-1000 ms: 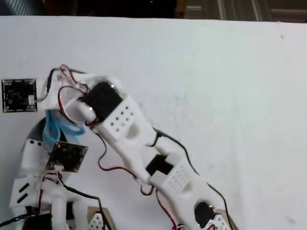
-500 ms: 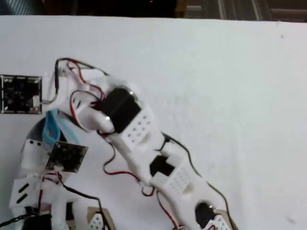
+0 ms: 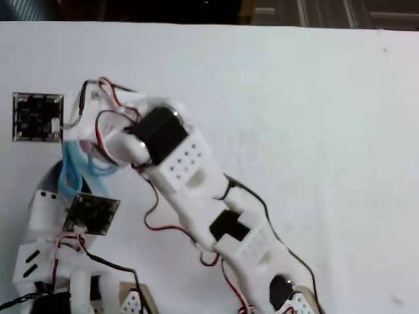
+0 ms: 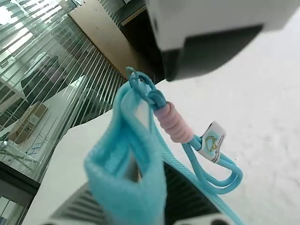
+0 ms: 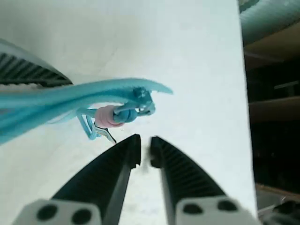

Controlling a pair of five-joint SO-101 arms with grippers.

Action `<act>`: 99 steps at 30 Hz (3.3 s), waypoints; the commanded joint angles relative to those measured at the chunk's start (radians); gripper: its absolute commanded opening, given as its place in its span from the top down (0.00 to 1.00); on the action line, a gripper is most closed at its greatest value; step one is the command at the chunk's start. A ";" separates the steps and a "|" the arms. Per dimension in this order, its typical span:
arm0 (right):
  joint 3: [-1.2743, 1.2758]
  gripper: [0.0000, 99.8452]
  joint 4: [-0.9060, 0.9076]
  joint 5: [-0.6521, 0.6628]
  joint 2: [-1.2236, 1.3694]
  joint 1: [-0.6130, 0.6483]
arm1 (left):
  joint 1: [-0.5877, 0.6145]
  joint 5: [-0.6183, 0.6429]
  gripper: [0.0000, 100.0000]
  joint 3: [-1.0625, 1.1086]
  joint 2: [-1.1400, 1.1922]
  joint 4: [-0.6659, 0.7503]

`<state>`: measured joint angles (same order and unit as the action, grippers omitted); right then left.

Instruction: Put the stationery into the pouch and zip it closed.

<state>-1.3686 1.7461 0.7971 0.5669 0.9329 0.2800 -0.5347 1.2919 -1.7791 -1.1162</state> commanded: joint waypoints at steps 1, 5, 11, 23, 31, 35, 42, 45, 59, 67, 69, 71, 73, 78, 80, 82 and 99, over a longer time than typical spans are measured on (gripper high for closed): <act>0.003 0.76 0.007 -0.060 0.041 -0.018 | 0.010 -0.023 0.98 0.261 0.021 -0.015; 0.003 0.63 0.016 -0.060 0.108 0.007 | 0.010 -0.023 0.98 0.261 0.021 -0.015; 0.003 0.63 0.018 -0.012 0.124 0.067 | 0.010 -0.028 0.98 0.261 0.021 -0.015; -0.006 0.97 0.018 0.038 0.105 0.097 | 0.010 -0.023 0.98 0.261 0.021 0.012; -0.121 0.98 0.016 0.035 0.058 0.044 | 0.010 -0.020 0.98 0.261 0.021 0.012; -0.216 0.98 0.019 0.035 0.056 0.019 | 0.008 -0.018 0.98 0.264 0.021 0.015; -0.302 0.98 0.019 0.037 0.033 -0.064 | 0.008 -0.018 0.98 0.261 0.021 0.049; -0.296 0.98 0.021 0.037 -0.019 -0.131 | 0.002 -0.018 0.98 0.256 0.021 0.054; -0.034 0.79 0.022 -0.532 -0.410 -0.360 | -0.001 0.081 0.97 0.143 0.025 0.046; 0.259 0.79 0.016 -0.758 -0.610 -0.140 | -0.030 0.163 0.88 0.133 0.022 0.006; 0.296 0.79 0.016 -0.758 -0.624 -0.139 | -0.030 0.193 0.86 0.115 0.022 -0.005; 0.327 0.79 0.018 -0.763 -0.625 -0.142 | -0.030 0.218 0.85 0.094 0.022 -0.005; 0.358 0.79 0.018 -0.775 -0.625 -0.139 | -0.030 0.252 0.85 0.074 0.022 -0.003; 0.500 0.79 0.016 -0.979 -0.624 -0.145 | -0.031 0.328 0.80 0.063 0.022 -0.003; 0.566 0.79 0.016 -1.063 -0.627 -0.157 | -0.031 0.370 0.79 0.060 0.022 0.002; 0.598 0.79 0.016 -1.138 -0.627 -0.157 | -0.033 0.385 0.79 0.060 0.022 0.005; 0.566 0.79 -0.251 -1.494 -0.573 0.177 | -0.093 0.384 0.88 0.068 0.022 -0.003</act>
<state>-0.7641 1.5451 -0.6897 -0.0161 1.0894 0.2079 -0.1573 1.3610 -1.7699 -1.1162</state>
